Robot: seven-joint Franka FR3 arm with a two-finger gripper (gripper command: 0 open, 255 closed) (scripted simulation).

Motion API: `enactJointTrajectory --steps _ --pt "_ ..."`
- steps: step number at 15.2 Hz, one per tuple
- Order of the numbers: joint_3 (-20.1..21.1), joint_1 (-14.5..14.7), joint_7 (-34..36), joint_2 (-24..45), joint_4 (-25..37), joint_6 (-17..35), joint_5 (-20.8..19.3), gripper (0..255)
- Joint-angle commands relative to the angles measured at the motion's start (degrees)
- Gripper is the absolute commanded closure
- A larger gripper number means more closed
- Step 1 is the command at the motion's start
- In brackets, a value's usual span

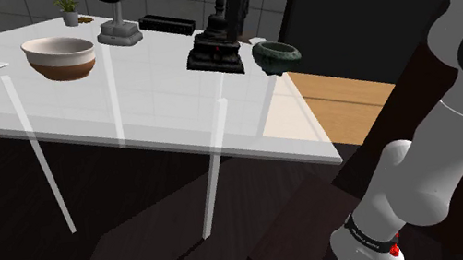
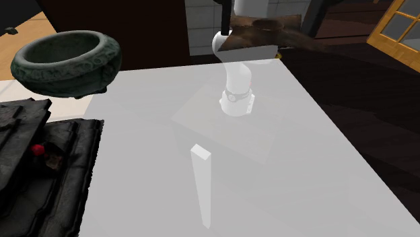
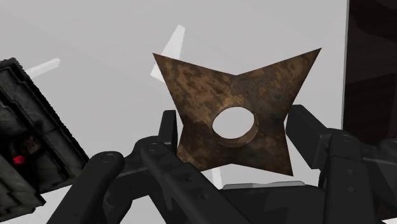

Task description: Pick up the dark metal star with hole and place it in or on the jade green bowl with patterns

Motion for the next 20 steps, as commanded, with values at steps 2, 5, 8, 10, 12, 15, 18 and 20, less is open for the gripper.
enactJointTrajectory --steps 2,5,8,10,12,15,18,20 --pt "-2.4 -1.8 -4.3 -1.3 -1.5 0.2 -0.1 255" --pt "-4.9 -3.8 -8.8 -2.1 -2.3 0.2 -0.4 255" --pt "-7.4 -5.7 -13.4 -2.2 -2.4 0.2 -0.7 255" --pt "-9.1 -6.9 -16.4 -1.9 -2.0 0.1 -0.9 255" --pt "-10.8 -8.2 -19.4 -1.3 -1.4 0.0 -1.1 255" --pt "-13.3 -10.2 -23.9 0.0 0.2 -0.2 -1.2 255" --pt "-15.9 -12.2 -28.5 2.0 2.7 -0.6 -1.1 255" --pt "-17.5 -13.7 -31.5 3.7 4.8 -1.0 -0.9 255"
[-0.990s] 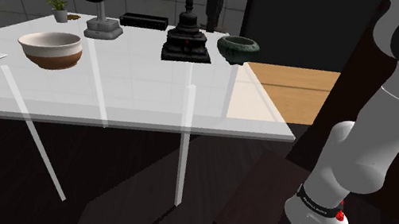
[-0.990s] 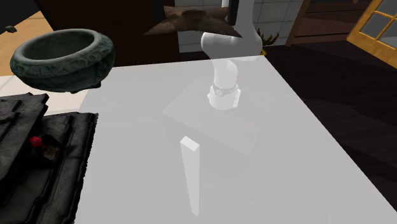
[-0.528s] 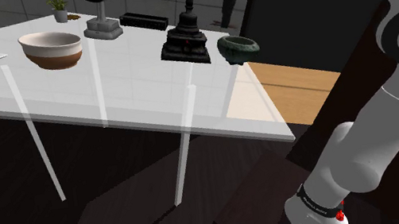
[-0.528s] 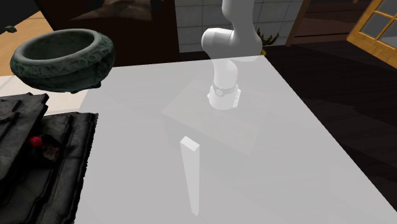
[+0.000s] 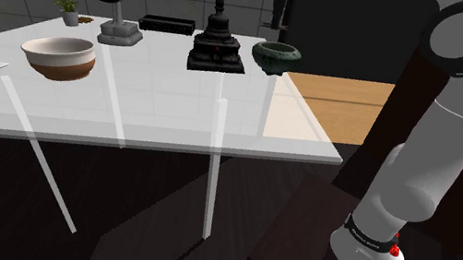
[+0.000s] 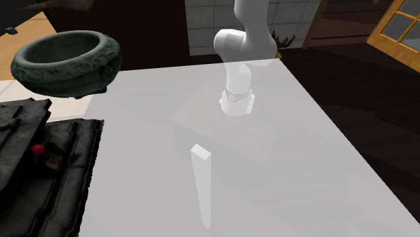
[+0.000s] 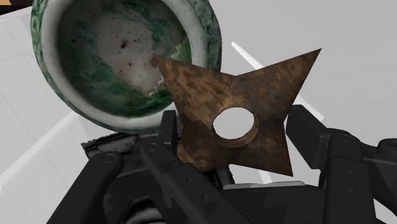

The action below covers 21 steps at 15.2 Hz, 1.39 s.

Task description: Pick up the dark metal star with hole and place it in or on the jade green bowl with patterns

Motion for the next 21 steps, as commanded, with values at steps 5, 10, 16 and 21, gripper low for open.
enactJointTrajectory --steps 5,10,16,21 --pt "-5.4 -5.6 -10.4 8.1 10.2 -2.3 1.9 255" --pt "-5.0 -5.0 -9.8 4.6 1.4 3.1 0.9 255" --pt "-4.6 -4.6 -9.3 1.6 -7.2 8.9 0.2 255" --pt "-4.5 -4.6 -9.1 0.5 -10.8 11.4 -0.1 255"
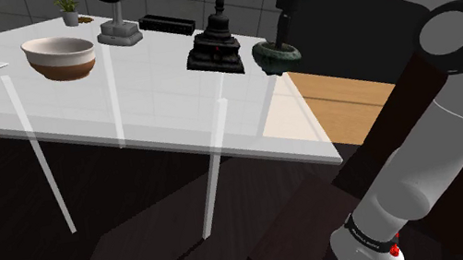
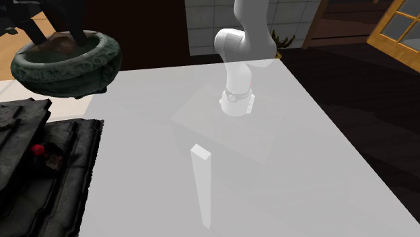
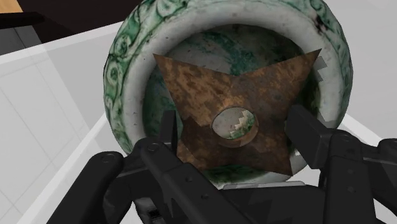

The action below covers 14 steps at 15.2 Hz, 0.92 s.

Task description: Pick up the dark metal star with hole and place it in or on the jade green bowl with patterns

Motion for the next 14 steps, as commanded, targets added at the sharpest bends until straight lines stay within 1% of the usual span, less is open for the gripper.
enactJointTrajectory --steps 1,6,7,12,14 --pt "0.0 0.0 0.0 -0.2 -0.4 0.3 0.0 255" --pt "0.0 0.0 0.0 -0.2 -0.4 0.3 0.0 255" --pt "0.0 0.0 0.0 -0.2 -0.4 0.3 0.0 0" --pt "0.0 0.0 0.0 -0.2 -0.4 0.3 0.0 0" --pt "-0.2 -0.2 -0.4 1.9 6.1 -4.3 0.5 0"
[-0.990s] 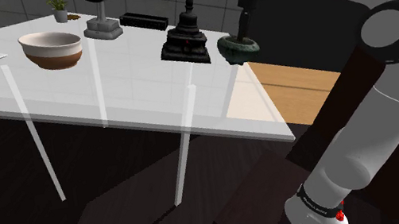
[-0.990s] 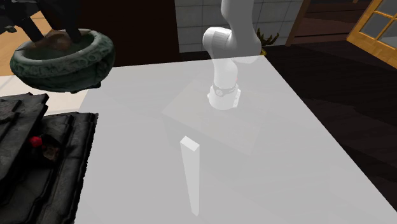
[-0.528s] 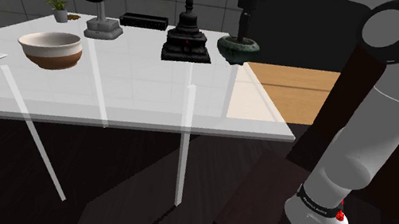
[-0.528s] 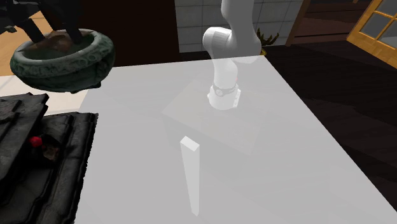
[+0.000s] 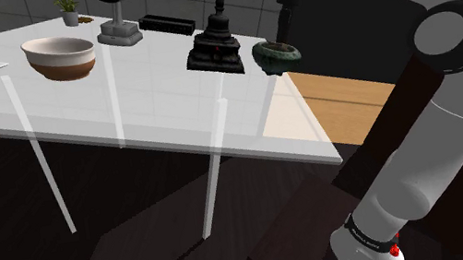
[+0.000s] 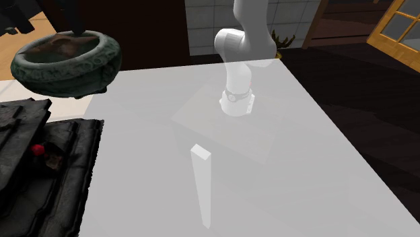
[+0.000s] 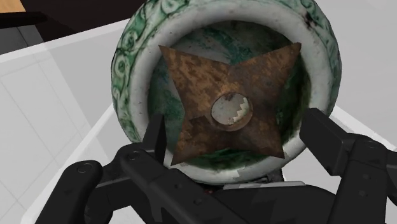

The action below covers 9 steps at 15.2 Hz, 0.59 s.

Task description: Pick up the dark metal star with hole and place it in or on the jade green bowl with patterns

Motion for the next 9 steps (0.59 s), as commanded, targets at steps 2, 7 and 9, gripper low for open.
enactJointTrajectory --steps 2,7,9 --pt "-0.4 -0.4 -0.6 3.0 9.0 -6.2 0.8 0" --pt "-0.4 -0.4 -0.6 3.0 9.0 -6.2 0.8 0" --pt "-0.4 -0.4 -0.6 3.0 9.0 -6.2 0.8 0"
